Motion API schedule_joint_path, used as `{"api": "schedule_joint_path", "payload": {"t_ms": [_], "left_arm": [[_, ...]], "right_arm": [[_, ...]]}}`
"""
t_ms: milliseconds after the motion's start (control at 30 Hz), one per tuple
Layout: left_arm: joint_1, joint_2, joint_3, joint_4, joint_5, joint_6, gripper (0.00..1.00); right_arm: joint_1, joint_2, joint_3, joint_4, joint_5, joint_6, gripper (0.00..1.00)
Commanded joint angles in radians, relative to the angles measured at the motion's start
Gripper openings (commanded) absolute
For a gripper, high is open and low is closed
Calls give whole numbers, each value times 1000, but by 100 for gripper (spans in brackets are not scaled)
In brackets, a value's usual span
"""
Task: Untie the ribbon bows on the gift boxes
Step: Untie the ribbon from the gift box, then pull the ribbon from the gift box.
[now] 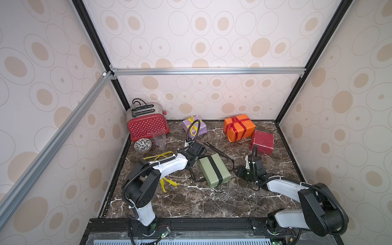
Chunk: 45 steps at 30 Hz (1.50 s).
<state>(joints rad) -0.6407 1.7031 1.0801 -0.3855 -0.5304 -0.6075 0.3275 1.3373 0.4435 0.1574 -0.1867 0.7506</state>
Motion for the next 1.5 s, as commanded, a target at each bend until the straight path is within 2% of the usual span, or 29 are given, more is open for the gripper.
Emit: {"api": "schedule_joint_path", "payload": {"t_ms": [0,67,200,333,433,533,600,667,767,933,1033,1200,1467], "left_arm": [[19,-91,-13,12,5,-47,72],[19,-138,-44,36,45,-37,84],[16,-249,-130,136,160,-47,99],[-26,-412,-255,214,258,-52,99],[-107,-544,-377,280,230,-27,99],[-111,-641,-479,323,216,-66,99],[-111,-700,-526,359,192,-113,99],[-113,-764,-565,399,220,-149,99],[-116,-852,-653,464,218,-225,99],[-116,-902,-668,448,215,-260,99],[-116,-901,-678,452,218,-288,99],[-118,-912,-690,460,227,-308,99],[-117,-961,-714,445,186,-324,99]], "right_arm": [[-3,-13,11,-12,4,0,43],[-4,-20,10,-18,2,-5,43],[-5,-79,4,-59,21,-22,45],[-4,-209,32,-208,77,-59,54],[-4,-309,112,-373,95,-101,54],[-3,-367,225,-540,106,-131,56],[-3,-353,330,-666,101,-147,56],[13,-315,436,-779,101,-160,54],[123,-213,587,-922,182,-181,53],[372,63,851,-1113,328,-194,50],[450,238,972,-1178,313,-210,45],[481,455,1116,-1230,301,-218,42],[479,647,1254,-1292,275,-233,40]]}}
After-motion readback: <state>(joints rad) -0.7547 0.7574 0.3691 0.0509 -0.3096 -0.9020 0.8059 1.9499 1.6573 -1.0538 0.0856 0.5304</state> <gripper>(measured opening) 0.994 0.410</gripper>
